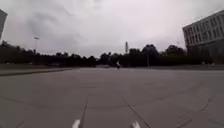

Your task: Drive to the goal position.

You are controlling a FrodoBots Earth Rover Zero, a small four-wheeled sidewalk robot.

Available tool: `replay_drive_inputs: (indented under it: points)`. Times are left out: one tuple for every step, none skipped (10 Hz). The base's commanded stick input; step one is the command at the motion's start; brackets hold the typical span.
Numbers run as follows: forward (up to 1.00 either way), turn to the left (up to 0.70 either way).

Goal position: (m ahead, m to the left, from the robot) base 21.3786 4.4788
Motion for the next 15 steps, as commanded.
replay_drive_inputs:
  points:
    - [0.7, 0.0]
    - [0.7, 0.0]
    - [0.7, 0.0]
    - [0.7, 0.0]
    - [0.7, 0.0]
    - [0.7, 0.0]
    - [0.7, 0.0]
    - [0.7, 0.0]
    - [0.7, 0.0]
    - [0.7, 0.0]
    - [0.7, 0.0]
    - [0.7, 0.0]
    - [0.7, 0.0]
    - [0.7, 0.0]
    - [0.7, 0.0]
